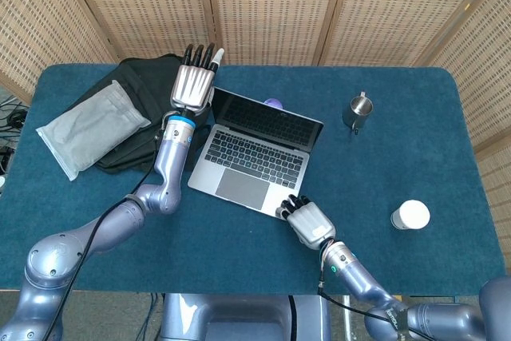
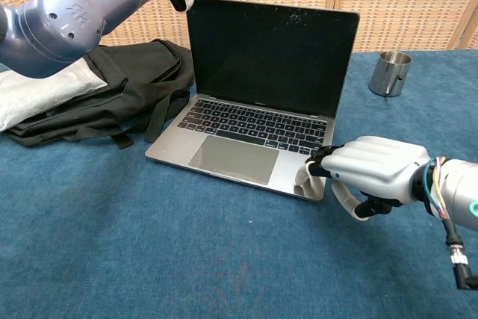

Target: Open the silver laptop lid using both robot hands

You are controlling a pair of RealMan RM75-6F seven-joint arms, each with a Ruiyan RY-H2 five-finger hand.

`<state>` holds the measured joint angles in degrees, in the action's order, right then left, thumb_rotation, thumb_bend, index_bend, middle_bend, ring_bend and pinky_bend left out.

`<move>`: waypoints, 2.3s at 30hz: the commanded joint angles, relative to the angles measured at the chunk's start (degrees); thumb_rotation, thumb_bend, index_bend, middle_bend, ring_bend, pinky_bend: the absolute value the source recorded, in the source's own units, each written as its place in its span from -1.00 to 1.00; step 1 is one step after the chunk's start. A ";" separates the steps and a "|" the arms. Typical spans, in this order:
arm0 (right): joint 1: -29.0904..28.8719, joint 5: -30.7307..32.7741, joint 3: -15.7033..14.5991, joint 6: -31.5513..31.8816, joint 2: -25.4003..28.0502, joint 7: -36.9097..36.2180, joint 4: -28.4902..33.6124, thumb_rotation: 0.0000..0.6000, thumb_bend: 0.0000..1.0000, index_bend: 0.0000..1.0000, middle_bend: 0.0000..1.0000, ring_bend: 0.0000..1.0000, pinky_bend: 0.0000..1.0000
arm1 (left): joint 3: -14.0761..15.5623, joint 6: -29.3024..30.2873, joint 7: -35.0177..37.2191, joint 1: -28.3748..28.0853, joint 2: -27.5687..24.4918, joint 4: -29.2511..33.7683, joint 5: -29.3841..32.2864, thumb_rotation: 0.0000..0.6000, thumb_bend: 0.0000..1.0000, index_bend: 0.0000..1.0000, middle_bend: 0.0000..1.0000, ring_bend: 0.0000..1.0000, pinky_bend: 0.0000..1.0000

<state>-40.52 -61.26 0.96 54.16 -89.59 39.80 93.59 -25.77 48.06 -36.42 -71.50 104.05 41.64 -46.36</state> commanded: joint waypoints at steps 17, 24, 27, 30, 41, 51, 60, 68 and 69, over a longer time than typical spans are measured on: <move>-0.26 0.48 -0.71 0.30 0.50 0.16 -0.06 1.00 0.86 -0.63 -0.66 -0.82 -0.62 | 0.05 -0.45 0.37 -0.66 0.34 -1.52 0.31 1.00 -0.01 -1.00 -1.00 -1.00 -1.00; -0.05 -0.56 -0.73 1.45 0.68 -0.08 0.69 1.00 0.86 -0.63 -0.66 -0.82 -0.62 | 0.00 0.59 1.17 0.05 -0.56 0.55 0.01 1.00 -0.01 -1.00 -1.00 -1.00 -1.00; 0.35 -1.61 -0.50 2.64 1.03 -0.77 1.61 1.00 0.86 -0.63 -0.66 -0.82 -0.62 | 0.39 1.56 2.78 1.21 -2.55 4.18 -1.49 1.00 -0.01 -1.00 -1.00 -1.00 -1.00; 0.99 -3.07 -0.27 4.15 1.90 -1.88 3.08 1.00 0.86 -0.63 -0.66 -0.82 -0.62 | 1.41 3.66 4.03 3.54 -6.68 10.83 -3.94 1.00 -0.01 -1.00 -1.00 -1.00 -1.00; 5.32 -8.90 0.31 11.45 10.02 -8.10 9.87 1.00 0.86 -0.63 -0.66 -0.82 -0.62 | 3.37 11.95 6.60 13.52 -23.39 35.10 -9.18 1.00 -0.06 -1.00 -1.00 -1.00 -1.00; 14.36 -20.67 -1.49 23.88 18.69 -23.65 8.27 1.00 -0.05 -0.63 -0.73 -0.94 -0.65 | 10.17 24.36 23.43 31.48 -38.17 55.49 -21.06 1.00 -0.88 -1.00 -1.00 -1.00 -1.00; 21.87 -24.96 -2.57 33.34 18.56 -31.24 1.39 1.00 -1.00 -0.89 -1.00 -1.00 -1.00 | 20.20 34.28 34.78 47.90 -41.59 62.46 -24.67 1.00 -1.00 -1.00 -1.00 -1.00 -1.00; 27.75 -27.00 -3.48 39.17 17.60 -28.99 1.31 1.00 -1.00 -1.00 -1.00 -1.00 -1.00 | 25.45 44.88 37.50 59.26 -39.32 65.78 -29.13 1.00 -0.95 -1.00 -1.00 -1.00 -1.00; 28.09 -27.59 -3.65 39.63 17.49 -28.71 1.33 1.00 -1.00 -1.00 -1.00 -1.00 -1.00 | 25.86 45.23 37.30 59.75 -39.04 65.43 -29.72 1.00 -0.95 -1.00 -1.00 -1.00 -1.00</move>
<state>-13.39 -87.69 -2.28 92.72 -71.78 10.23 94.74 -1.48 91.65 0.11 -13.55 64.08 106.49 -74.47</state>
